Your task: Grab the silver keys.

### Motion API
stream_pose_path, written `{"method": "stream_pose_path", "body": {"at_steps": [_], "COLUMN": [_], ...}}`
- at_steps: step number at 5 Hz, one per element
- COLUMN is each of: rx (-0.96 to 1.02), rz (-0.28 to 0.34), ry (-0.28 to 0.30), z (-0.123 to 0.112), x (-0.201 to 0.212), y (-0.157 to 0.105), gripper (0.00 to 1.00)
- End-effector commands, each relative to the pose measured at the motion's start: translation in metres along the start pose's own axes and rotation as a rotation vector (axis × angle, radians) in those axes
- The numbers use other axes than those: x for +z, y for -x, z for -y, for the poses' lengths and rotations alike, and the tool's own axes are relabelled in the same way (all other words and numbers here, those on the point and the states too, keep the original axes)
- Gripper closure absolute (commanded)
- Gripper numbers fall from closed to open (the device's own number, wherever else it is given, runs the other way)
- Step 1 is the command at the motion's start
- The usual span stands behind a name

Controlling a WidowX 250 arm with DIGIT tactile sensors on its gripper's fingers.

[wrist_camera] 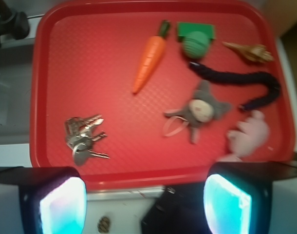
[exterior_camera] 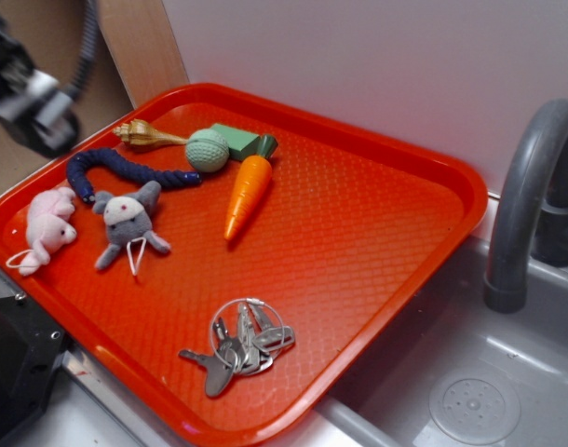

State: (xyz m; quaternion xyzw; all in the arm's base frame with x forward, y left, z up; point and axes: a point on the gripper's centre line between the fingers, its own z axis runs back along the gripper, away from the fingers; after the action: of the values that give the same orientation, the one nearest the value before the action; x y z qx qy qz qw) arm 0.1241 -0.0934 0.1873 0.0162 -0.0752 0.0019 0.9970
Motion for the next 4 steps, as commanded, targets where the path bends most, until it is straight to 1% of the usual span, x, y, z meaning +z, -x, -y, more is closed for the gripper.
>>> {"method": "stream_pose_path", "body": {"at_steps": [1,2,3,4], "rx": [-0.077,-0.156,-0.195,-0.228], "rz": [-0.011,-0.063,-0.103,-0.189], "ry": [0.016,0.125,0.188,0.196], "z": [0.028,0.025,0.027,0.033], "x": [-0.034,-0.063,-0.086,-0.113], "y": [-0.011,-0.039,-0.054,-0.061], "gripper": [0.0,0.0,0.0,0.0]}}
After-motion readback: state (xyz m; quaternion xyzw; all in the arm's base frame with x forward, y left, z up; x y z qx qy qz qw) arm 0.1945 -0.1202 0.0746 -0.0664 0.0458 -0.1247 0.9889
